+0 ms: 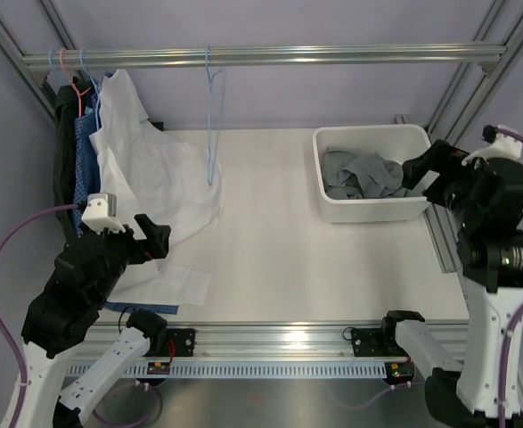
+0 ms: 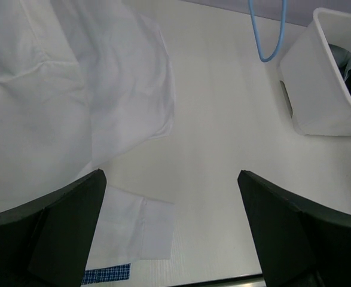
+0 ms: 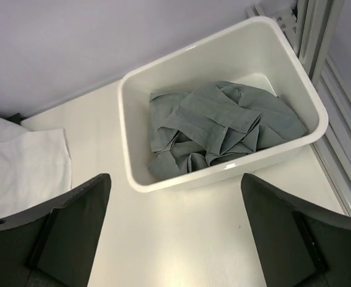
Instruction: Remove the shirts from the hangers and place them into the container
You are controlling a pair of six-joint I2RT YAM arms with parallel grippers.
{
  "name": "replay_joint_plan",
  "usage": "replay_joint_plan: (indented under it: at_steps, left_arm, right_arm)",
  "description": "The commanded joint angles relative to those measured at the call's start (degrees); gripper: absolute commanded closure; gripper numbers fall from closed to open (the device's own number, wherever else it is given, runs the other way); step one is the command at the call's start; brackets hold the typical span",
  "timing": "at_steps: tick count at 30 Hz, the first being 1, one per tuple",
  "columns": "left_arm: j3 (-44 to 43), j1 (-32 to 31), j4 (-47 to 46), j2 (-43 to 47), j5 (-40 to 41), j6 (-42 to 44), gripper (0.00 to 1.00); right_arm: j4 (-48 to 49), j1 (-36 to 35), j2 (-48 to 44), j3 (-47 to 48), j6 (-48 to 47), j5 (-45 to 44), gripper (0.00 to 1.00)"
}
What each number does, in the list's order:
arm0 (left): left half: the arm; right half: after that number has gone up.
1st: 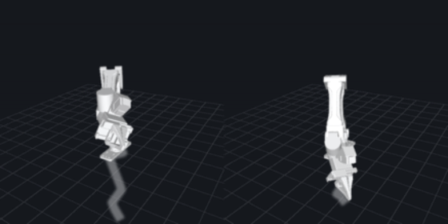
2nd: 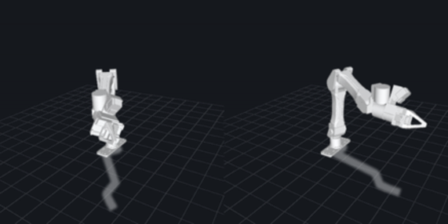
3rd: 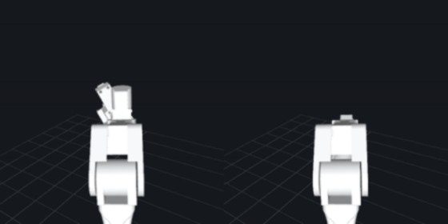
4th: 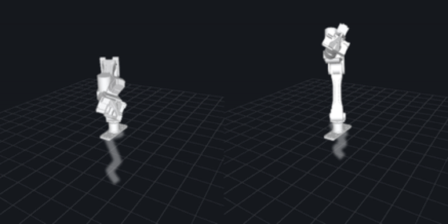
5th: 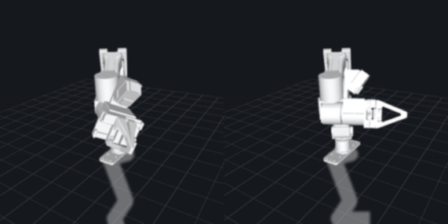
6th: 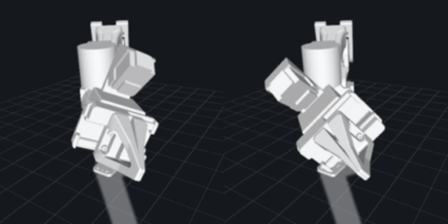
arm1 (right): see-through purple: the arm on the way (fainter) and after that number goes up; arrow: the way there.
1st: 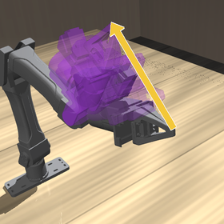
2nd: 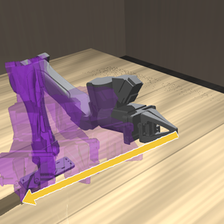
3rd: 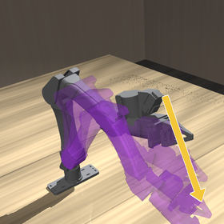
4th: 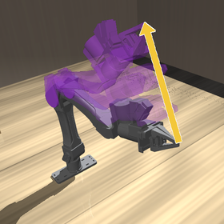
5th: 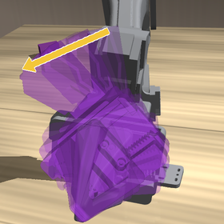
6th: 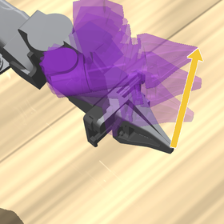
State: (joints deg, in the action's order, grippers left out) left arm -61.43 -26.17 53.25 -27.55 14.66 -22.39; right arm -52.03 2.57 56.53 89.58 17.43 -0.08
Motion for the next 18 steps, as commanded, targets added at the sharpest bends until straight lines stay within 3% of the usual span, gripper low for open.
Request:
replay_joint_plan:
  at_steps: [1, 10, 18]
  left_arm:
    - [-3.43, 0.16, 2.28, 0.04, 4.67, 2.0, 0.01]
    - [-5.54, 0.16, 7.74, 3.28, 10.92, 3.06, 0.01]
    - [-6.86, 0.16, 10.2, 5.49, 13.47, 4.64, 0.01]
  right_arm:
    - [1.75, -0.37, -7.38, -4.49, -3.01, 4.2, 0.01]
    - [2.02, -0.46, -26.89, -12.5, -7.32, 3.77, 0.0]
    - [2.37, -1.16, -32.54, -17.07, -7.15, 5.18, 0.0]
